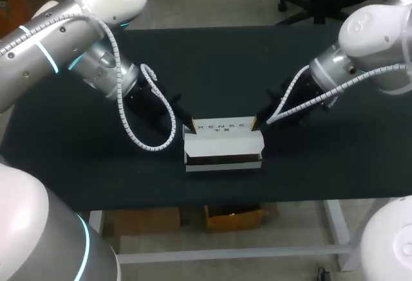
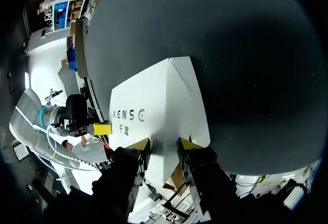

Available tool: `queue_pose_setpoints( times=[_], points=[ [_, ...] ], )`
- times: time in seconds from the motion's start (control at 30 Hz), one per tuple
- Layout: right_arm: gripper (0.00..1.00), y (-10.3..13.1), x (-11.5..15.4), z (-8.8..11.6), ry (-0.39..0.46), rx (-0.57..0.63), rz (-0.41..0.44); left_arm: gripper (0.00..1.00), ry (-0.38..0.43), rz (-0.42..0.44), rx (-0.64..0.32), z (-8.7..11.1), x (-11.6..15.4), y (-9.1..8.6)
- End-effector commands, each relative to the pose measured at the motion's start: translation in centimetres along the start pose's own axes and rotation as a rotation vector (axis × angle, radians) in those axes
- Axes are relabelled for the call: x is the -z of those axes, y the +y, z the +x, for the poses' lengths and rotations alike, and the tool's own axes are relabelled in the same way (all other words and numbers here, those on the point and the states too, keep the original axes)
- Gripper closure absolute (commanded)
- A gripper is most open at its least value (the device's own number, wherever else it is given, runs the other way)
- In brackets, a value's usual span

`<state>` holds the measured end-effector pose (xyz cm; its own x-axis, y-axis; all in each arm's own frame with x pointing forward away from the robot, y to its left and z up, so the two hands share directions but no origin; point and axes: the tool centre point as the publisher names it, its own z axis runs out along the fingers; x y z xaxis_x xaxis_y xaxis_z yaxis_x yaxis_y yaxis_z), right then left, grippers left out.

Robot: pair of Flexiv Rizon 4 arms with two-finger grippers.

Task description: Assemble the packaging by folding the flat box into shape, placing the metal phone stand inside, and closing the box properly

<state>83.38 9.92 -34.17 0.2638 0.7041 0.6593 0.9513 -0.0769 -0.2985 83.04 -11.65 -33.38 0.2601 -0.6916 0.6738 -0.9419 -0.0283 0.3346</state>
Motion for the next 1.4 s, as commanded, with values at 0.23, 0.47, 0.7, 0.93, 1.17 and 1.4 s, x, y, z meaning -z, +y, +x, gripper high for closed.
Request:
queue_pose_setpoints(
  times=[0.23, 0.47, 0.7, 0.93, 1.17, 1.4],
  points=[
    [0.67, 0.5, -0.3, 0.8, -0.003, -0.023, 0.044, 0.52, 0.005, -0.063, 0.014, 0.7, -0.3, -0.8],
    [0.68, 0.6, -0.3, 1.1, -0.008, -0.039, 0.068, 0.53, 0.011, -0.080, 0.026, 1.0, -0.2, -0.8],
    [0.69, 0.8, -0.2, 1.2, -0.002, -0.046, 0.090, 0.54, 0.023, -0.101, 0.039, 1.1, -0.1, -0.8],
    [0.69, 1.1, -0.2, 1.2, 0.005, -0.057, 0.105, 0.54, 0.030, -0.131, 0.054, 1.3, 0.0, -0.9],
    [0.67, 1.3, -0.1, 1.4, 0.002, -0.063, 0.115, 0.53, 0.042, -0.153, 0.064, 1.4, -0.1, -1.1],
    [0.68, 1.4, -0.1, 1.7, 0.001, -0.066, 0.129, 0.53, 0.048, -0.167, 0.074, 1.4, -0.1, -1.1]
  ],
)
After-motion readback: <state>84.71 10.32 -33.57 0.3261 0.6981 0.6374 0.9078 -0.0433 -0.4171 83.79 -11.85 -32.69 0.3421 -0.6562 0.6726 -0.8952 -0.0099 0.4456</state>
